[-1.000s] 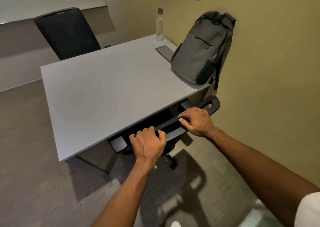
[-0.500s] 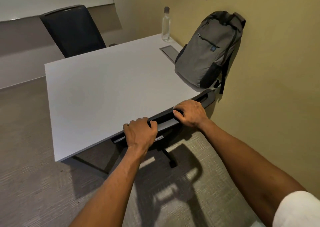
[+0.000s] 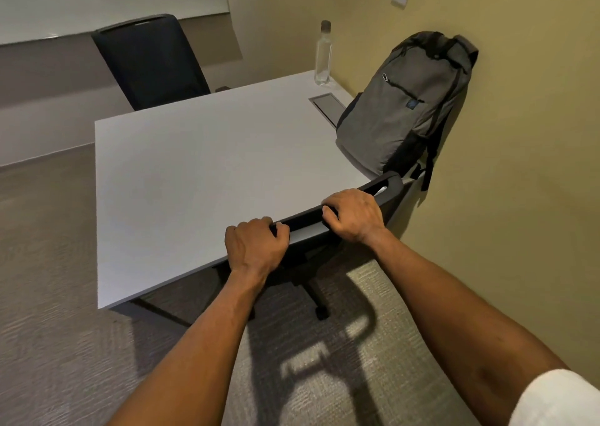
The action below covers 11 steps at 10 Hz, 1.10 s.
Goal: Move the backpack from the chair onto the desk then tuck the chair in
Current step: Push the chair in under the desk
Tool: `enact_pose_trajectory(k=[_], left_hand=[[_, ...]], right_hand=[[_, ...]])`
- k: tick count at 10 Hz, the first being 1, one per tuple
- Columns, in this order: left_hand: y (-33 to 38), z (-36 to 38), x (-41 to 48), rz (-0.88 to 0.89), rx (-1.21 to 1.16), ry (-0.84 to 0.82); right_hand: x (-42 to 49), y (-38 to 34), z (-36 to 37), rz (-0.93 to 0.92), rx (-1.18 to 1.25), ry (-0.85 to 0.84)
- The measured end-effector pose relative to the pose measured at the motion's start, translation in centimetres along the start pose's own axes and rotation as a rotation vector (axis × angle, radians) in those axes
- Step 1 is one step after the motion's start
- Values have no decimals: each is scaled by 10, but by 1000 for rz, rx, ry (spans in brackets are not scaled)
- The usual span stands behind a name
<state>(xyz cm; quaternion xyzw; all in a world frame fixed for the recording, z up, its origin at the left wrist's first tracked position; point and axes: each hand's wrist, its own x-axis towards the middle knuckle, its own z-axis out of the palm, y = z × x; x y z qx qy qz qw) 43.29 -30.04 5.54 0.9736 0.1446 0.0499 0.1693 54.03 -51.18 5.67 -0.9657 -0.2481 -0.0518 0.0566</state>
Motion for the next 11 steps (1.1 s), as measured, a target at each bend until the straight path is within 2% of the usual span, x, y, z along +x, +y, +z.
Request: enact_pose_trajectory(k=[2, 4, 6, 8, 11], left_hand=[[1, 0, -3, 0, 45, -13], [1, 1, -4, -24, 97, -39], [-5, -9, -9, 4, 42, -107], [-29, -22, -36, 49, -22, -26], [-107, -55, -56, 101, -75, 140]], right_hand=[[-3, 1, -1, -28, -2, -9], [-4, -1, -8, -68, 7, -86], [-15, -16, -22, -2, 65, -156], [-39, -62, -21, 49, 50, -83], [-45, -177, -24, 24, 102, -51]])
